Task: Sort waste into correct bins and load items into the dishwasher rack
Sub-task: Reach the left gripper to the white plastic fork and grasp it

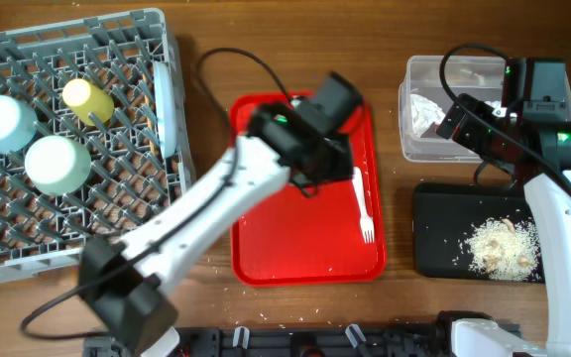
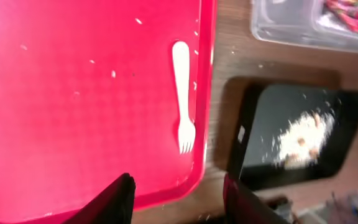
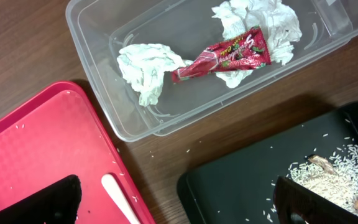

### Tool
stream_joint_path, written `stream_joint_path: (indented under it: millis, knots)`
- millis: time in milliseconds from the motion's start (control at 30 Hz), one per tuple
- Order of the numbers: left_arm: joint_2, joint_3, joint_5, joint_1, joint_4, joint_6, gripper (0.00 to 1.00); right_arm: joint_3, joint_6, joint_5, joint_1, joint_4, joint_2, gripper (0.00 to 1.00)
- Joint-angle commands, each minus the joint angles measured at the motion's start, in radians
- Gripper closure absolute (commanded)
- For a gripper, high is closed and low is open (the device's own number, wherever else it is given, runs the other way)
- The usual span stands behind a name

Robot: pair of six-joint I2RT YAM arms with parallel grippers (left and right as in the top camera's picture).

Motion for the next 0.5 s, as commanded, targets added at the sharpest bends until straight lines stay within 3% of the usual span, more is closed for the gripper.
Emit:
stream_joint_path:
  millis: [0, 133, 300, 467]
  knots:
    - [0.125, 0.001, -0.109, -0.102, 0.087, -0.203, 0.54, 0.012, -0.013, 0.002, -0.003, 0.002, -0.011, 0.00]
    - [0.247, 0.001, -0.143, -0.202, 0.197, -0.262, 0.54, 0.012, -0.012, 0.002, -0.003, 0.002, -0.011, 0.00]
    - [0.315, 0.001, -0.266, -0.244, 0.188, -0.282, 0.55, 0.012, -0.012, 0.002, -0.003, 0.002, -0.011, 0.00]
    - [0.381, 0.001, -0.278, -0.244, 0.211, -0.283, 0.56, 0.012, -0.012, 0.002, -0.003, 0.002, -0.011, 0.00]
